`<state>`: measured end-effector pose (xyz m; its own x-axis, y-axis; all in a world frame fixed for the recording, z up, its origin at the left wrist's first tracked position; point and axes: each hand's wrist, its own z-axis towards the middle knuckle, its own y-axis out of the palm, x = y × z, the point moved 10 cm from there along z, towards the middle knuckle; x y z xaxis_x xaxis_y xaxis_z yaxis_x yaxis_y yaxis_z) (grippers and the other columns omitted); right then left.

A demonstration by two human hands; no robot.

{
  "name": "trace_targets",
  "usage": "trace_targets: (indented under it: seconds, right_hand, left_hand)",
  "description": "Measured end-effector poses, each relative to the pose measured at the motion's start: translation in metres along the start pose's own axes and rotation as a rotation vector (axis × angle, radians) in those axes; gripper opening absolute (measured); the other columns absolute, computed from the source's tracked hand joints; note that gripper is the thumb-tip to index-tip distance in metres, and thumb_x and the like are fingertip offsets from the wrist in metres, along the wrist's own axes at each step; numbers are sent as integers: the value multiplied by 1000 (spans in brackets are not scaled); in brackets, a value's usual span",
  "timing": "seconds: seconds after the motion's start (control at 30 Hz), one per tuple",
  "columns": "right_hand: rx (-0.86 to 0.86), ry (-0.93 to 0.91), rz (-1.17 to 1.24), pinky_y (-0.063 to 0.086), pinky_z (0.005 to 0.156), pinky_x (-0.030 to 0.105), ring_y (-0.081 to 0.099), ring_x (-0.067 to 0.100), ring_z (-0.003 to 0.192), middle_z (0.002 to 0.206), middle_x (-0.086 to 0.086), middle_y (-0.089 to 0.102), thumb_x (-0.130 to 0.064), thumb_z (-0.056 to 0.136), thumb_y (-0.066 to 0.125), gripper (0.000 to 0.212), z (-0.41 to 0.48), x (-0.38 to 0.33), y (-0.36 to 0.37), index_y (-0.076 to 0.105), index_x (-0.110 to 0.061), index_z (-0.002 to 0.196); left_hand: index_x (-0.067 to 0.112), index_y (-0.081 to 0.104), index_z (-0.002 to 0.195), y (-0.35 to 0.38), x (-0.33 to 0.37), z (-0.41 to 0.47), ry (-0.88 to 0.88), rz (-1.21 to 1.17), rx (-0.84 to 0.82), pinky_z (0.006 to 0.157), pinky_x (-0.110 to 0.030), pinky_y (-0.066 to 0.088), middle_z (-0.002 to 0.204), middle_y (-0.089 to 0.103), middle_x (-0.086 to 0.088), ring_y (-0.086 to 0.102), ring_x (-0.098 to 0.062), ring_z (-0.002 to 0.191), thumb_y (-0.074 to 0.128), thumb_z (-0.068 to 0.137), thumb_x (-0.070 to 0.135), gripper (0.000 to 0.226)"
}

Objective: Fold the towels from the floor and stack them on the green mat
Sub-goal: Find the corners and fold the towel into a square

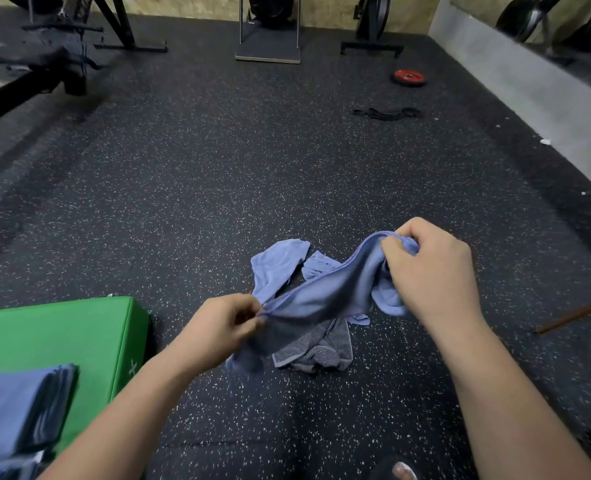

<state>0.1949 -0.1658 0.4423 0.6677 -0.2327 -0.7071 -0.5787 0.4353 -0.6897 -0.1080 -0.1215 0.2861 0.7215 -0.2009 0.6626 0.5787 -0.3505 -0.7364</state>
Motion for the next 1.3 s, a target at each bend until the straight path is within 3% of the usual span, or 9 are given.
trace_targets:
  seconds: [0.27,0.53,0.67,0.73,0.8,0.9,1.0,1.13,1.3]
  right_hand:
    - [-374,-88,-108,51,61,32,63,9,64,70,-6,69,-39,87,67,8,-21,-13,59,63,-31,87]
    - [-805,-271,-86,42,60,13,54,-5,60,67,-30,61,-28,88,72,49,-63,-37,108,63,-46,133]
    - [-942,-301,-113,40,61,11,55,-10,60,66,-33,61,-28,89,70,29,-79,-40,118,68,-44,113]
    - [-957,-283,-156,54,67,31,59,-2,65,71,-16,67,-37,84,68,5,-81,-36,124,66,-39,88]
    - [-941,-234,-165,61,69,44,61,13,65,74,2,68,-39,80,64,10,-79,-31,127,64,-29,79]
    - [-910,-240,-181,52,65,35,53,8,62,68,-4,62,-34,87,66,13,-77,-31,128,65,-24,79]
    - [-852,-271,-200,43,63,34,52,9,65,70,-6,62,-36,90,66,14,-74,-33,125,67,-23,83]
    - [-769,-281,-216,51,71,36,59,13,73,75,-3,66,-36,88,63,17,-68,-34,119,67,-20,83]
    - [-648,-258,-227,55,71,39,62,15,73,72,-5,66,-38,82,61,17,-52,-27,107,64,-21,80]
  left_hand:
    - [23,71,89,-8,47,-8,76,-250,60,66,-24,49,77,72,11,57,2,67,78,99,29,14]
    - [32,81,100,-3,65,-21,151,-436,-82,79,-33,51,92,77,8,64,-7,83,80,97,16,16]
    - [33,83,100,-7,78,-29,218,-438,-117,83,-32,50,95,75,9,65,-14,87,79,97,13,21]
    - [30,83,98,-11,78,-31,207,-456,-107,75,-26,47,88,75,10,61,-7,78,80,96,12,18]
    - [28,81,93,-15,79,-31,206,-422,-83,69,-22,45,82,74,10,57,-2,71,82,94,13,15]
    - [29,75,86,-16,79,-33,208,-310,-72,63,-16,40,74,69,16,52,0,63,83,90,12,20]
    - [31,71,85,-10,78,-36,224,-193,-117,66,-25,50,76,71,12,59,-6,66,82,86,19,16]
    - [31,68,84,-6,69,-35,199,-78,-137,75,-37,59,75,72,10,68,-15,72,76,84,42,14]
    - [25,75,84,-20,57,-29,157,-50,-72,71,-26,54,75,74,12,67,-9,69,79,89,31,8]
